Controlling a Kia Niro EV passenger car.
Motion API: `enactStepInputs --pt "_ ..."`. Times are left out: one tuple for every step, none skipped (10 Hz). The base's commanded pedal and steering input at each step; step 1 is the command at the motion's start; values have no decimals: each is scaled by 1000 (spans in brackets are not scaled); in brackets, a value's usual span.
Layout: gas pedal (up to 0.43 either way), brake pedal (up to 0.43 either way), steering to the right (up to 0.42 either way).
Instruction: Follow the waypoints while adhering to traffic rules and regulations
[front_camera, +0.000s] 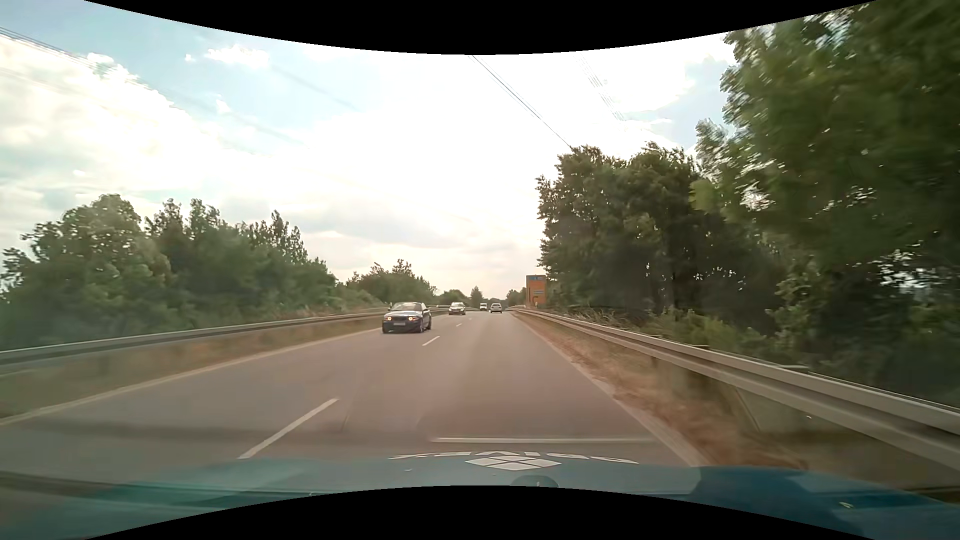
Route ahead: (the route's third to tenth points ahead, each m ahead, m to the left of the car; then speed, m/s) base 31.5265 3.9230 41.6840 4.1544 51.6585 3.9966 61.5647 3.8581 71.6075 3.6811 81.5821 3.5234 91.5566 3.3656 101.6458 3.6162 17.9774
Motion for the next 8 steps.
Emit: enactStepInputs --pt "228 0 -2" --pt "228 0 -2" --pt "220 0 -2" --pt "220 0 -2" --pt "220 0 -2" --pt "220 0 -2" --pt "220 0 -2" --pt "220 0 -2"
